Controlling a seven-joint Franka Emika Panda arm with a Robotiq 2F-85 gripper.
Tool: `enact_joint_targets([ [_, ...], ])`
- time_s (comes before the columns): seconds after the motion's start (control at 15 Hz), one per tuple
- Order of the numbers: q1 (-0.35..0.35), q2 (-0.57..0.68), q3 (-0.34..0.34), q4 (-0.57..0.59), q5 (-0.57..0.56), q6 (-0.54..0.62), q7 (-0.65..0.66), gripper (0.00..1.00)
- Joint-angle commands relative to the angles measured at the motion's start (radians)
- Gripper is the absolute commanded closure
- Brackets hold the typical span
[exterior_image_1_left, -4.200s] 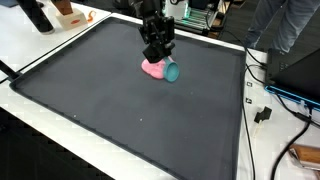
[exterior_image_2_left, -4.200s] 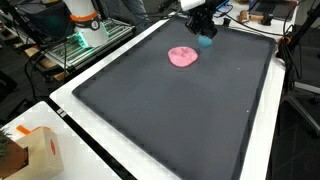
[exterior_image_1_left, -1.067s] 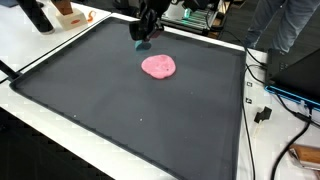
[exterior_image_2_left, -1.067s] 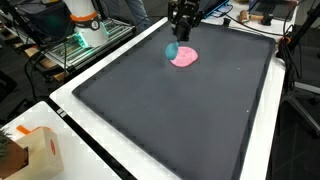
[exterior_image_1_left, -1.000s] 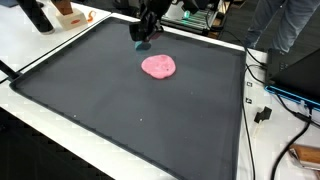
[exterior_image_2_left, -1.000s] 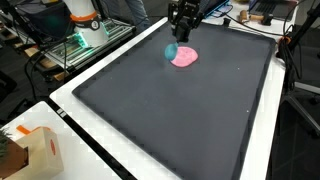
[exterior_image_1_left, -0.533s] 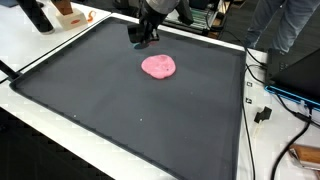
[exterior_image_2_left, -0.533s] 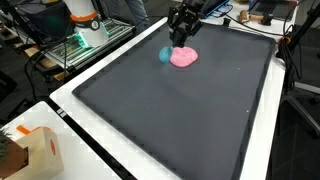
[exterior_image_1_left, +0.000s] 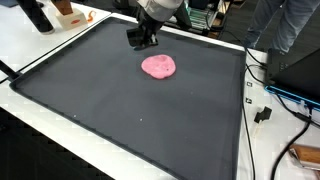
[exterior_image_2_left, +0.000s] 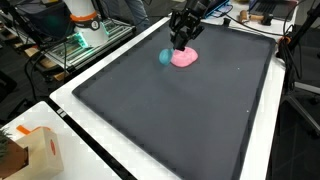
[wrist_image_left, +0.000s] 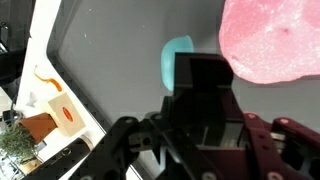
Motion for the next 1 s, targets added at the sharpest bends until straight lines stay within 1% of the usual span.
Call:
enact_joint_targets([
  [0.0,0.014,0.017,-0.018,0.025,0.016,-0.003,-0.044,0.75],
  [0.53,0.029,0.025,-0.041,0.030,-0.035,0.070,-0.018,0.75],
  [0.93,0.021,0.047,-0.036,0.045,0.030,0.030,-0.088,0.75],
])
